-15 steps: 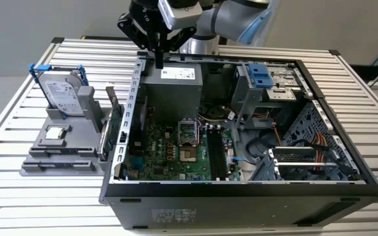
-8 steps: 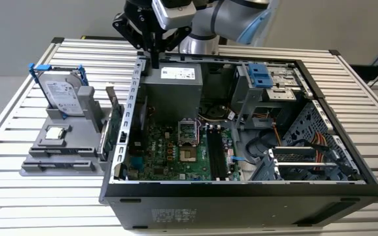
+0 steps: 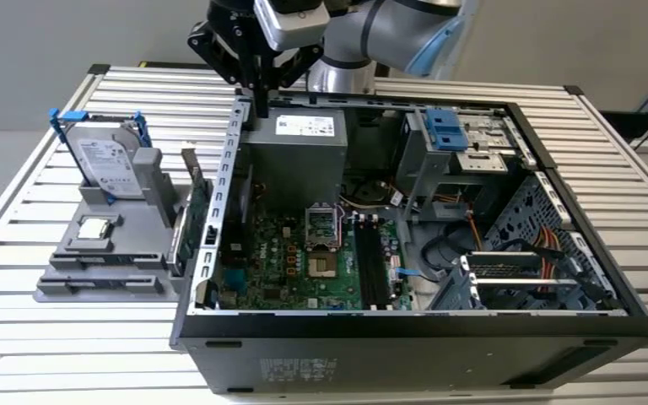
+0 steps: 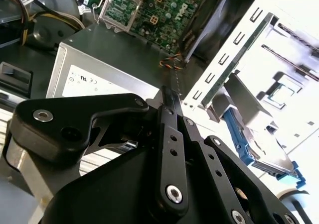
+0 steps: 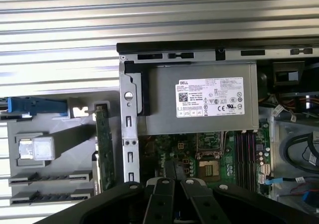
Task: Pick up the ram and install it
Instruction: 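Reach for the ram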
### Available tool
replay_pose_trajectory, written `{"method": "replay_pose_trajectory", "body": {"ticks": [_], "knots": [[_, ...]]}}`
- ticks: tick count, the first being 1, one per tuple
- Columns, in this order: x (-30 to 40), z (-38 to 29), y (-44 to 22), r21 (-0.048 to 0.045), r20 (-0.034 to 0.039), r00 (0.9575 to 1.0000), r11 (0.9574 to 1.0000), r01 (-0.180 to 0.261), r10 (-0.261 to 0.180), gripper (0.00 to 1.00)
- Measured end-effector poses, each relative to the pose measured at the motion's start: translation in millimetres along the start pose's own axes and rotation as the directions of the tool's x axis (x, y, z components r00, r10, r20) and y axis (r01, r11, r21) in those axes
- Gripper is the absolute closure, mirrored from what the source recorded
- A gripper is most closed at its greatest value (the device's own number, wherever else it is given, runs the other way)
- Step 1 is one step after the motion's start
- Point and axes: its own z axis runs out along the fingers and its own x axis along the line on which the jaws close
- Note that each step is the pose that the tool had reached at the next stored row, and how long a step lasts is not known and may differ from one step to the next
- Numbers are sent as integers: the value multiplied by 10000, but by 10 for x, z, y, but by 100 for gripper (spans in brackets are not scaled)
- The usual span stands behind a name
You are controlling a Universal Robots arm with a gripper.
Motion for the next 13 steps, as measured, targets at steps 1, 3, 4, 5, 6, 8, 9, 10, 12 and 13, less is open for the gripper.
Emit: {"method": "replay_pose_trajectory", "body": {"ticks": [1, 3, 4, 5, 6, 8, 9, 10, 12, 13], "knots": [[5, 0, 0, 0, -1, 10000, 10000, 0, 0, 100], [16, 0, -1, 0, -3, 10000, 10000, 0, 0, 100], [22, 0, -2, 0, -4, 10000, 10000, 0, 0, 100], [26, 0, -2, 0, -5, 10000, 10000, 0, 0, 100], [31, 0, -2, 0, -6, 10000, 10000, -1, 1, 100], [40, -1, -3, 0, -8, 10000, 10000, 0, 0, 100], [45, -1, -3, 0, -9, 10000, 10000, 0, 0, 100], [49, -1, -3, 0, -10, 10000, 10000, 0, 0, 100], [58, -1, -4, 1, -12, 10000, 10000, 0, 0, 100], [63, -1, -4, 1, -13, 10000, 10000, 0, 0, 100]]}}
